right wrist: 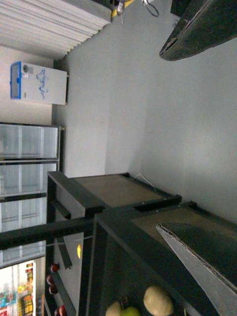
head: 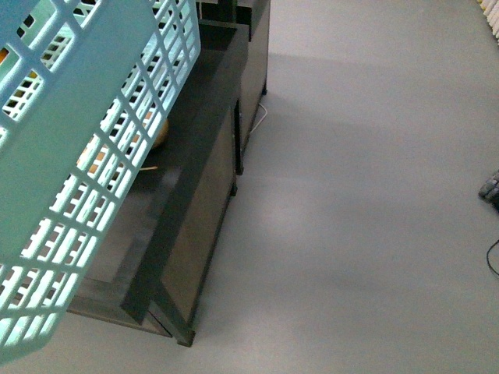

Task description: Pick lemon and mango into basket

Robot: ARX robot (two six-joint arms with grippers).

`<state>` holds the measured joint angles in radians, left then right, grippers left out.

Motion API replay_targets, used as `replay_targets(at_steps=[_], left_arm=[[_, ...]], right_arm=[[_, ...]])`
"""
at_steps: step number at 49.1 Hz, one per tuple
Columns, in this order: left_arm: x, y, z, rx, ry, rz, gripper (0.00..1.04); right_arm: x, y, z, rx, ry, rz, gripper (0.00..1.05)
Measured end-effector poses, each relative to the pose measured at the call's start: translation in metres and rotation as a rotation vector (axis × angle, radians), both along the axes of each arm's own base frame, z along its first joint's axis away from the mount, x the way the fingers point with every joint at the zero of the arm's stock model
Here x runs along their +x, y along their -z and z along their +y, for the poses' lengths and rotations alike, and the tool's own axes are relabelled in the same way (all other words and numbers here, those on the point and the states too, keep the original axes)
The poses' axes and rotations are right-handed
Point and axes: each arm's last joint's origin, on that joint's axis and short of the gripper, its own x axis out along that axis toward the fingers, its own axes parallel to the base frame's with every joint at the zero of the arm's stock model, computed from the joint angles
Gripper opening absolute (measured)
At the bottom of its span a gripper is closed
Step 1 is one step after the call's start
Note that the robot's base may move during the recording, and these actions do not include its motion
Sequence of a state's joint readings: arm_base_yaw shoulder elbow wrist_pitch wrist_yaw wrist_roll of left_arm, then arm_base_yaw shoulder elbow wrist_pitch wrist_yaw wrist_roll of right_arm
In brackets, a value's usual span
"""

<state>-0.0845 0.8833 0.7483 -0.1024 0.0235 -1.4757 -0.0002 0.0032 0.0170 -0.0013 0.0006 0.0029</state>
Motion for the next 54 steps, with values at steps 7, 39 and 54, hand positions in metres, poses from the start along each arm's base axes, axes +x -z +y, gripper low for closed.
replay_targets(at_steps=[7, 39, 54], left_arm=[[0.0000, 0.0001, -0.0001, 0.000, 0.001, 0.001, 0.05], [0.0001, 0.0001, 0.0003, 0.000, -0.001, 0.002, 0.05], [0.0000, -0.0001, 0.0003, 0.000, -0.001, 0.001, 0.05]], right_arm=[[0.0000, 0.0000, 0.0000, 0.000, 0.000, 0.000, 0.96], [0.0000, 0.0000, 0.0000, 0.000, 0.000, 0.000, 0.96], [0.0000, -0.0001, -0.0001, 0.000, 0.003, -0.001, 0.96]])
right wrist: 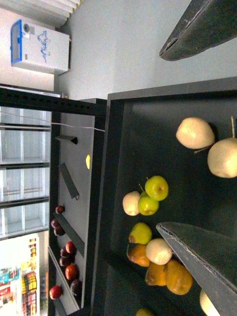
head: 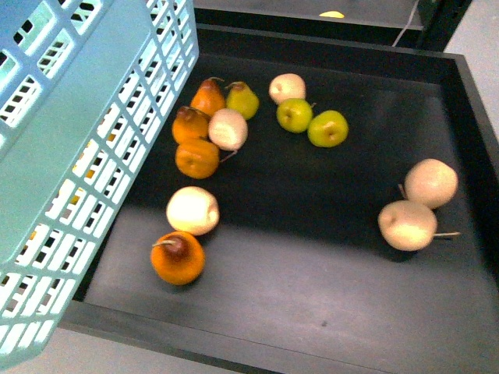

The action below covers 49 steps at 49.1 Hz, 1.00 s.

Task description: Pick lemon and mango into basket

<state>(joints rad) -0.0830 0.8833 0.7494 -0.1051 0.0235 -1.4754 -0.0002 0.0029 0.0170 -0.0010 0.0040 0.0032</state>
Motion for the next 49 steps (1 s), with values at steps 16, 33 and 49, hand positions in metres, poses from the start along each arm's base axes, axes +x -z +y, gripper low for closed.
replay_targets(at_steps=[16, 33, 49], left_arm=[[0.0000, 0.0000, 0.0000, 0.000, -0.001, 0.000, 0.05], [0.0001, 0.0001, 0.0000, -0.001, -0.001, 0.000, 0.05], [0.0000, -0.0001, 0.0000, 0.000, 0.000, 0.000, 0.05]], right_arm=[[0.0000, 0.0001, 0.0001, 0.000, -0.003, 0.001, 0.96], [0.0001, 0.0002, 0.0002, 0.000, -0.005, 0.002, 0.96], [0.0001, 0.0001, 0.0000, 0.000, -0.002, 0.001, 0.96]])
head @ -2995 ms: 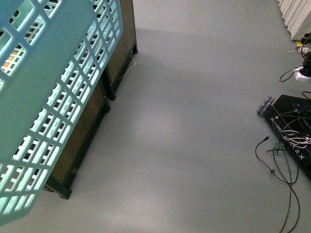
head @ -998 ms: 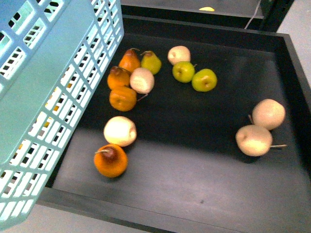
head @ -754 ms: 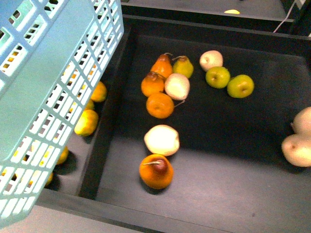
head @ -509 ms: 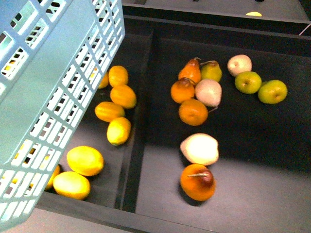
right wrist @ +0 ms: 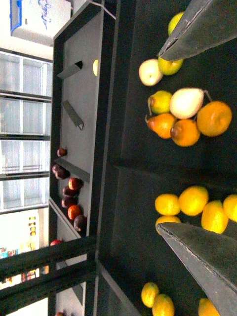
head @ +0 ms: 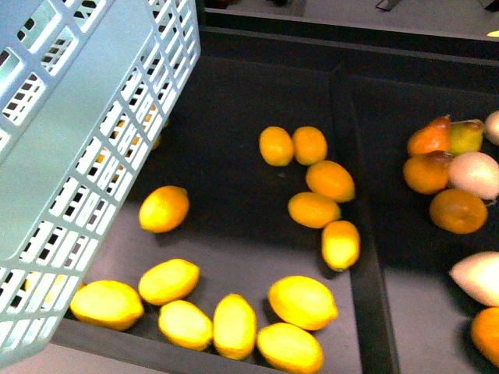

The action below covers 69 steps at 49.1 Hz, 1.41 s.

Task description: Pick lemon and mango into basket

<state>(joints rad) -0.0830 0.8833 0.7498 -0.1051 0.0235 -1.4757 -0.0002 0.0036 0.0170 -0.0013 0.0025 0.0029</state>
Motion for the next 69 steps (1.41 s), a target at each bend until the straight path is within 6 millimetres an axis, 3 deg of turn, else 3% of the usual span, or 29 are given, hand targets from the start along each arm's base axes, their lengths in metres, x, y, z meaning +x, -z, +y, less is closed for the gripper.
replay_targets(at_steps=[69], left_arm=[[0.0004, -0.0002, 0.0018, 0.009, -0.023, -0.001, 0.05]], right_arm=[[0.0000, 0.0000, 0.0003, 0.000, -0.012, 0.000, 0.96]])
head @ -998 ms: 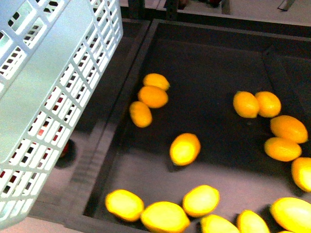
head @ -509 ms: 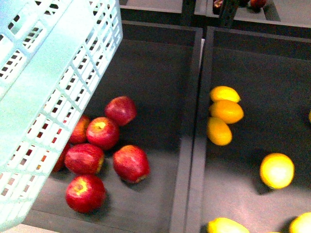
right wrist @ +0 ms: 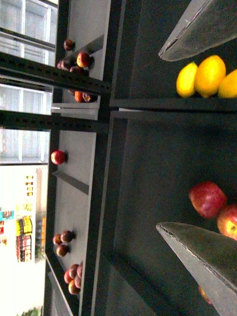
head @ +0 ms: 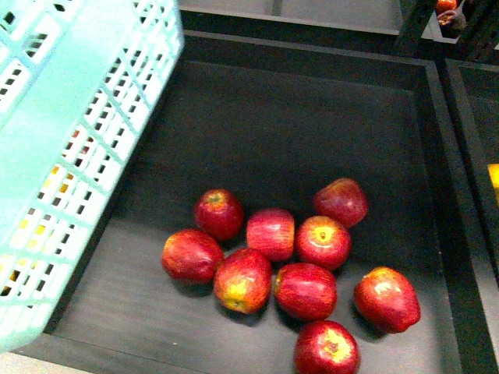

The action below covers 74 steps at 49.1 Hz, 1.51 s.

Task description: Pick lemon and mango into basket

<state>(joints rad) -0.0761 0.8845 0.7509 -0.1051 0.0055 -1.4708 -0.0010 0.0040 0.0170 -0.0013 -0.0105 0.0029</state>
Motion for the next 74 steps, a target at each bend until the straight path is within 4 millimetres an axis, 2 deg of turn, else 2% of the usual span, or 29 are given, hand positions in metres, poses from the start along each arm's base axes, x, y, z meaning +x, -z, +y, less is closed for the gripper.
replay_targets(at_steps=[4, 11, 18, 21, 26, 29, 37, 44, 52, 60, 67, 74], left_arm=[[0.000, 0.000, 0.001, 0.021, -0.021, -0.003, 0.05], [0.000, 0.001, -0.001, 0.019, 0.039, 0.017, 0.05], [0.007, -0.004, -0.012, 0.257, 0.185, 0.194, 0.05], [0.019, -0.005, -0.024, 0.394, 0.266, 0.192, 0.05], [0.042, 0.002, -0.042, 0.509, 0.308, 0.193, 0.05], [0.055, 0.004, -0.054, 0.524, 0.335, 0.180, 0.05], [0.091, 0.012, -0.104, 0.484, 0.500, 0.163, 0.05], [0.107, 0.021, -0.149, 0.490, 0.613, 0.163, 0.05], [0.109, 0.018, -0.188, 0.478, 0.718, 0.117, 0.05], [0.095, 0.013, -0.220, 0.443, 0.855, 0.065, 0.05], [0.084, 0.013, -0.233, 0.464, 0.925, 0.055, 0.05], [0.083, 0.013, -0.234, 0.477, 0.920, 0.054, 0.05]], right_arm=[[0.000, 0.000, 0.000, 0.000, 0.002, 0.000, 0.96], [0.000, 0.000, 0.000, 0.000, 0.008, 0.000, 0.96], [0.000, 0.000, 0.000, 0.000, 0.007, 0.000, 0.96], [0.000, 0.000, 0.000, 0.000, 0.008, 0.000, 0.96], [0.000, 0.000, 0.000, 0.000, 0.008, 0.000, 0.96], [0.000, 0.000, 0.000, 0.000, 0.008, 0.000, 0.96], [0.000, 0.000, 0.000, 0.000, 0.008, 0.000, 0.96], [0.000, 0.000, 0.000, 0.000, 0.008, 0.000, 0.96], [0.000, 0.000, 0.000, 0.000, 0.008, 0.000, 0.96], [0.000, 0.000, 0.000, 0.000, 0.008, 0.000, 0.96], [0.000, 0.000, 0.000, 0.000, 0.008, 0.000, 0.96], [0.000, 0.000, 0.000, 0.000, 0.008, 0.000, 0.96]])
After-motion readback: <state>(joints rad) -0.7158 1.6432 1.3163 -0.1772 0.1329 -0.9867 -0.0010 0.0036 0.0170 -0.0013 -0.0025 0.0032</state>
